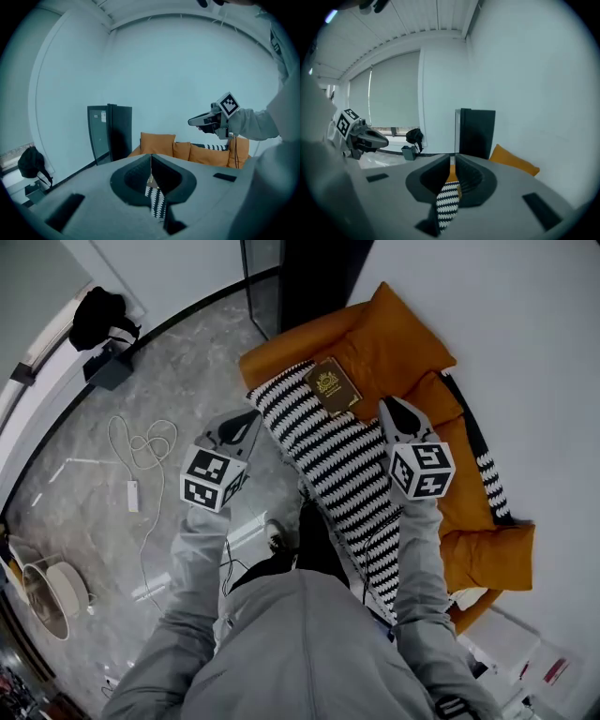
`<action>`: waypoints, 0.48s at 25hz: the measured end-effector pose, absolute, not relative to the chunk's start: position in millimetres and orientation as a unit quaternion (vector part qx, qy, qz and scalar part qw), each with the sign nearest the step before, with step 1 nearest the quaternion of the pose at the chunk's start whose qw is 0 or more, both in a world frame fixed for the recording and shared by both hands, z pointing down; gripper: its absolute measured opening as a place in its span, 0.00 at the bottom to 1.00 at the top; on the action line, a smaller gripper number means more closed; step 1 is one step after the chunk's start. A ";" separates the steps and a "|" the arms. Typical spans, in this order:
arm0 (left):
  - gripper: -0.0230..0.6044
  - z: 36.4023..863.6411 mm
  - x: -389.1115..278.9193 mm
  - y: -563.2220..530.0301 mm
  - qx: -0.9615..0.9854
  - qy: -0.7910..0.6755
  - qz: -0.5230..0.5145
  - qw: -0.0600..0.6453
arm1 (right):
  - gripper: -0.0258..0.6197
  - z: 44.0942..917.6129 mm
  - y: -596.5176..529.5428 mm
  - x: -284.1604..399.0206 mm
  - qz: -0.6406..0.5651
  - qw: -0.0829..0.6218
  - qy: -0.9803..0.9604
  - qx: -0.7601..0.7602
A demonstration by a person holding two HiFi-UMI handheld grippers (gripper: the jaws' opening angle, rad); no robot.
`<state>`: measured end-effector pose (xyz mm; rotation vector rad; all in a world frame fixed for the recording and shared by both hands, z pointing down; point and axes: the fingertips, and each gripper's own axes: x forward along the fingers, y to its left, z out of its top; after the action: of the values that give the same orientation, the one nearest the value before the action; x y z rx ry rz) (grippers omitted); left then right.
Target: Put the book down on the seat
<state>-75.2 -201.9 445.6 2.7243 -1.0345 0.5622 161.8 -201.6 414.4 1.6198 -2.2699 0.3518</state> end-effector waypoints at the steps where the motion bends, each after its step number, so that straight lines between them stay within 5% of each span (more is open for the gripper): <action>1: 0.08 436.3 -77.7 -198.4 0.916 -0.349 0.183 0.078 | 0.12 400.7 -192.9 157.3 0.111 0.161 -0.798 0.570; 12: 0.08 331.2 -81.8 -146.5 0.930 -0.340 0.134 -0.033 | 0.10 288.5 -96.4 135.8 0.023 0.126 -0.800 0.586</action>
<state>-81.8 -146.5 331.2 2.9849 -1.0920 0.4286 135.8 -96.4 288.5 1.7074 -2.3298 0.0678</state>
